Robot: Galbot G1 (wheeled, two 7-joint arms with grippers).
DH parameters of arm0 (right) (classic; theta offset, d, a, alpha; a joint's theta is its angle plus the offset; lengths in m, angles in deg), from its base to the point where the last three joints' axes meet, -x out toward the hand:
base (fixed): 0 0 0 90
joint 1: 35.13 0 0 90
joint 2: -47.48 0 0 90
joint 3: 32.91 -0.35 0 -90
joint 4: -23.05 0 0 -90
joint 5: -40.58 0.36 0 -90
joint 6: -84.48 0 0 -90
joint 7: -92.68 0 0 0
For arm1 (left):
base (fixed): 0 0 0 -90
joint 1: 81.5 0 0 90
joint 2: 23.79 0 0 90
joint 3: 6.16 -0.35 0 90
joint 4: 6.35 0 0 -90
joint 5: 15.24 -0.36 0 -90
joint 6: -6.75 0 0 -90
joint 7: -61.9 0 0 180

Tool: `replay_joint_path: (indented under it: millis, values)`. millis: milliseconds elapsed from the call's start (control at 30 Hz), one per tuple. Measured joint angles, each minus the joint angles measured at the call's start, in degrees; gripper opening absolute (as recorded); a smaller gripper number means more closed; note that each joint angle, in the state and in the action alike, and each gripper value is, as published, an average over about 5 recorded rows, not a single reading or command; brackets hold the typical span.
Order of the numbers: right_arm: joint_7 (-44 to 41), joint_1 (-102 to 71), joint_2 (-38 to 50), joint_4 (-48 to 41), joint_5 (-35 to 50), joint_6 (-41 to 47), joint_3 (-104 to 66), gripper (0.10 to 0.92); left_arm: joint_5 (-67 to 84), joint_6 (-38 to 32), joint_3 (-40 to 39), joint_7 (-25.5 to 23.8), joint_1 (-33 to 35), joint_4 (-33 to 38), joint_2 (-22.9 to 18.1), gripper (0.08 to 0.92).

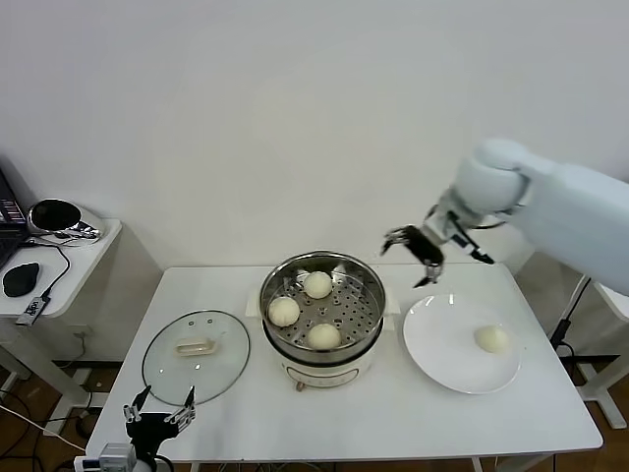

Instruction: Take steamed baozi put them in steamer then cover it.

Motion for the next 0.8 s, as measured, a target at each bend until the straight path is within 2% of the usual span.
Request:
replay_joint_path:
  millis: [200,367,800]
  values:
    - [-0.88,-6.27,4.51,-2.37,-0.52,9.83,-4.93,0.823,-0.12,0.12,0.23,-0.09,0.87,0.12,-0.03,0.823]
    - [-1.05,-13.44,6.08,-5.04,-2.98,14.59,-10.5,0.823,-0.3,0.12,0.5,-0.16,1.75,-0.11,0.05,0.823]
    - [-0.55,-30.17,4.24,-15.56,-14.15,11.7,-24.13,0.823,-0.74,0.12,0.9,-0.33,2.62,-0.91,0.16,0.823]
